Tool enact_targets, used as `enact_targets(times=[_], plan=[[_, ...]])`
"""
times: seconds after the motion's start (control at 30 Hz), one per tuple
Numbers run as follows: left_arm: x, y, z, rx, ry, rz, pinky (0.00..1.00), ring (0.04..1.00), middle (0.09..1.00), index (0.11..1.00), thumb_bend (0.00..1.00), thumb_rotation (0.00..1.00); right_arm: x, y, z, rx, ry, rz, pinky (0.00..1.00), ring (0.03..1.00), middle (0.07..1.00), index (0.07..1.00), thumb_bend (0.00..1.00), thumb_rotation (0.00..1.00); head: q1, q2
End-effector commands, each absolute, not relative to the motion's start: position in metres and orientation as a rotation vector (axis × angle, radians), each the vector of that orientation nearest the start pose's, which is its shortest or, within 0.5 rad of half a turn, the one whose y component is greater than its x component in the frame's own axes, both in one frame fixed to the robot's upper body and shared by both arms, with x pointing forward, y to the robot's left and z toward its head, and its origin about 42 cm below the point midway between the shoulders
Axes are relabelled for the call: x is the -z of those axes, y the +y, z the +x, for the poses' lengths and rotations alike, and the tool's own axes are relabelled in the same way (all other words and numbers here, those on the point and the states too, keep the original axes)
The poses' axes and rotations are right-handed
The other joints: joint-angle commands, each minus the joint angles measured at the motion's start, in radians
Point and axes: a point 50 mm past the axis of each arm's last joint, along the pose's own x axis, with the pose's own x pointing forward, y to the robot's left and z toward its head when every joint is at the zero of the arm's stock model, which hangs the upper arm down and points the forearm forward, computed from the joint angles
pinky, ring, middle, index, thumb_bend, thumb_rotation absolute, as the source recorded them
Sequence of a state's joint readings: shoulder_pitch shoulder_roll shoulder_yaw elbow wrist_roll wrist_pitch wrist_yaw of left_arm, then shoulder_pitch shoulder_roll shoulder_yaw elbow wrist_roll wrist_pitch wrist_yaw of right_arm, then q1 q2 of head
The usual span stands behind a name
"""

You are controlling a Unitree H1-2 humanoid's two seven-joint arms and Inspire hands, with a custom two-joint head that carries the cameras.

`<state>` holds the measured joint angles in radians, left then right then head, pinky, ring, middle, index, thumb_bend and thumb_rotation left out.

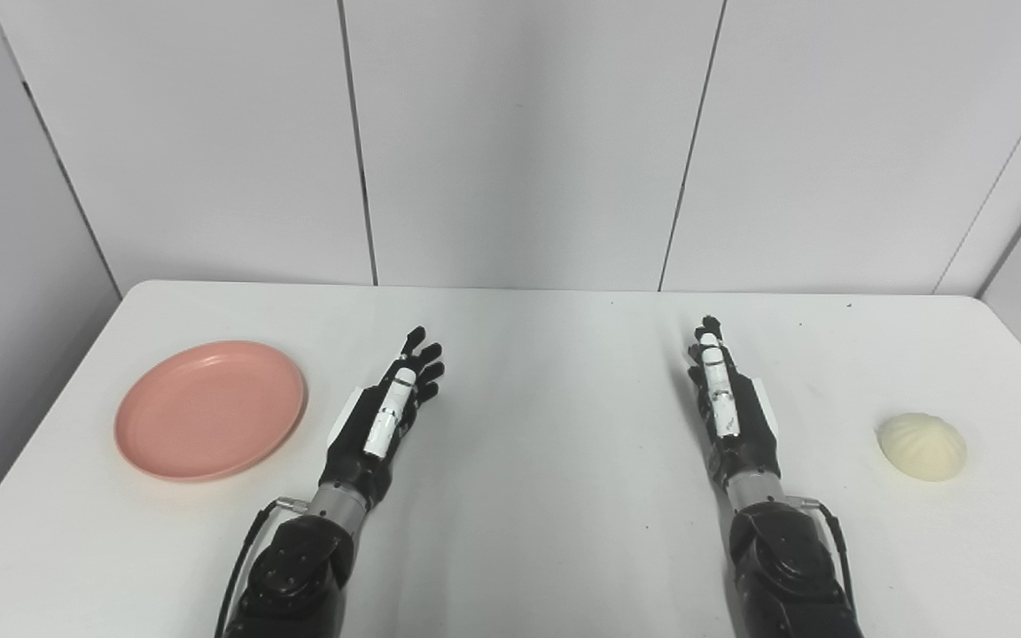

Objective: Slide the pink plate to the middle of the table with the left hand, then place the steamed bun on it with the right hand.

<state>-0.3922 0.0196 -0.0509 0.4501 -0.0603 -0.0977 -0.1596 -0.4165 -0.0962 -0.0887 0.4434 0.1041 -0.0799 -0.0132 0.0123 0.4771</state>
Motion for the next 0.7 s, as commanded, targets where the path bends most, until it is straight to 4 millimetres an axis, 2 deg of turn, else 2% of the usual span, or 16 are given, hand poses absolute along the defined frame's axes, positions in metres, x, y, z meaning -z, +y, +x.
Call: enact_targets(times=[0.0, 0.67], plan=[[-0.0627, 0.1696, 0.3782, 0.281, 0.155, -0.001, 0.95, 0.945, 0.959, 0.973, 0.38, 1.0, -0.0885, -0.2398, 0.397, 0.024, 0.069, 0.039, 1.0, 0.982, 0.99, 0.994, 0.24, 1.0, 0.001, 0.003], [-0.0642, 0.1691, 0.3777, 0.284, 0.155, -0.001, 0.96, 0.943, 0.958, 0.971, 0.38, 1.0, -0.089, -0.2394, 0.3965, 0.022, 0.068, 0.036, 1.0, 0.984, 0.993, 0.996, 0.24, 1.0, 0.002, 0.007]])
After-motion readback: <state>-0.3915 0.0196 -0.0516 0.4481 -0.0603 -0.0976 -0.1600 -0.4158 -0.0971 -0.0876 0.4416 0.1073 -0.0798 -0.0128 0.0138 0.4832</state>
